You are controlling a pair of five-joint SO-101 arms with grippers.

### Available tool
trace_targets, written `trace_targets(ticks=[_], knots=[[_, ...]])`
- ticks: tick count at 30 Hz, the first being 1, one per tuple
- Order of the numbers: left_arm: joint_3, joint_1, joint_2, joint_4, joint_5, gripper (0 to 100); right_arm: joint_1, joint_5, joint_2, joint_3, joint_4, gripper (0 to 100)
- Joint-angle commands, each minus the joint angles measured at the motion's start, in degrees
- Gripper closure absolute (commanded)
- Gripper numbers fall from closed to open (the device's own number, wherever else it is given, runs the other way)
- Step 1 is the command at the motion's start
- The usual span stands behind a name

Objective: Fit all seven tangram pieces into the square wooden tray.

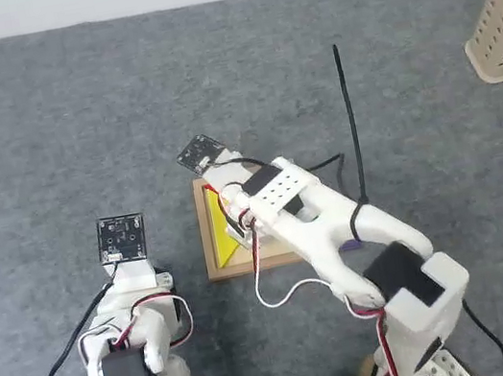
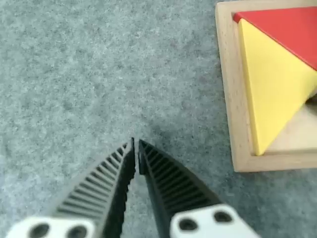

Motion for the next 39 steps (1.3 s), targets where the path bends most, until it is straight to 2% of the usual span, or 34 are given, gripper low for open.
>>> trace_targets(ticks=[1,9,18,20,29,34,39], knots=[[-0.66,-0.35,-0.88,0.26,0.44,99,-0.57,0.7,2.33,-5.36,-1.1,99.0],[-0.66,-0.35,-0.88,0.26,0.44,99,-0.48,0.62,1.98,-6.51,-0.75,98.9],[-0.66,-0.35,-0.88,0.26,0.44,99,0.75,0.7,-9.1,-6.59,10.86,99.0],[-0.66,-0.35,-0.88,0.26,0.44,99,2.95,0.79,-12.53,-6.59,14.29,98.9],[-0.66,-0.35,-0.88,0.26,0.44,99,20.97,2.2,-23.52,-5.54,24.57,98.9],[-0.66,-0.35,-0.88,0.26,0.44,99,23.69,2.73,-22.81,3.34,21.67,97.6],[-0.66,-0.35,-0.88,0.26,0.44,99,26.59,1.41,-21.05,9.67,18.24,86.1]])
